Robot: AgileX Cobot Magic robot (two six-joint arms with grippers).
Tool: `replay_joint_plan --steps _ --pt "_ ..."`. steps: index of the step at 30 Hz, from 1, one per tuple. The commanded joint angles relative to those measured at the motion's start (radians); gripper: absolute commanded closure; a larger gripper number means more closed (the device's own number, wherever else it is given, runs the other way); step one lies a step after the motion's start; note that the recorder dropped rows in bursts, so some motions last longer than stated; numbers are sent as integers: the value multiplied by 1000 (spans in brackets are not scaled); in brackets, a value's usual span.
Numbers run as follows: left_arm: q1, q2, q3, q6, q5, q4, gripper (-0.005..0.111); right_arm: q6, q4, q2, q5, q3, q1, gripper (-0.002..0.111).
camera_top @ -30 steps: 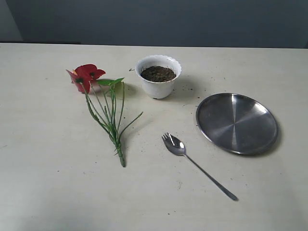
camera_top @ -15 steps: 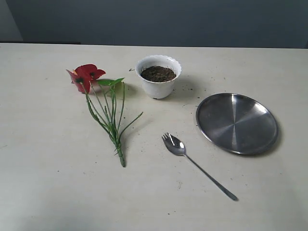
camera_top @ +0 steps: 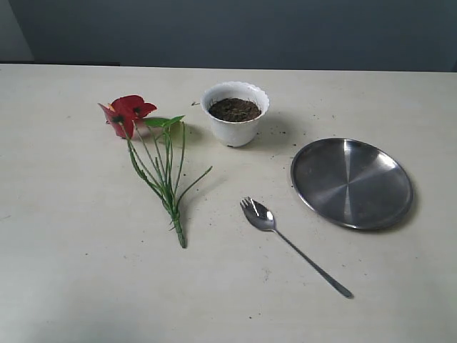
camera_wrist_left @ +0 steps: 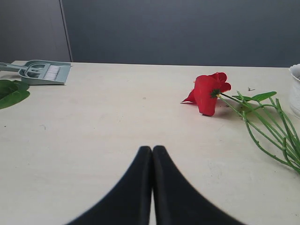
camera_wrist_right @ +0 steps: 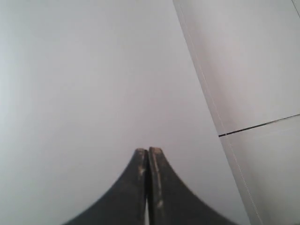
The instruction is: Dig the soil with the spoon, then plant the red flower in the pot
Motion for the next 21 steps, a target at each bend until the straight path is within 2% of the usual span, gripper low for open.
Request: replay_joint_plan --steps 1,3,12,17,21 --pt "-2 -5 5 -1 -6 -1 106 100 -37 -3 141 -37 -4 109" --pt "-2 -5 5 -1 -6 -1 106 100 -97 -3 250 -85 -4 109" --pt "-2 -5 5 -1 -6 -1 106 100 -266 137 490 -340 -4 109" --pt "-2 -5 5 -1 -6 -1 106 87 -266 258 623 -480 -4 109" --pt "-2 -5 5 -1 -6 -1 106 -67 -198 372 672 -600 -4 109"
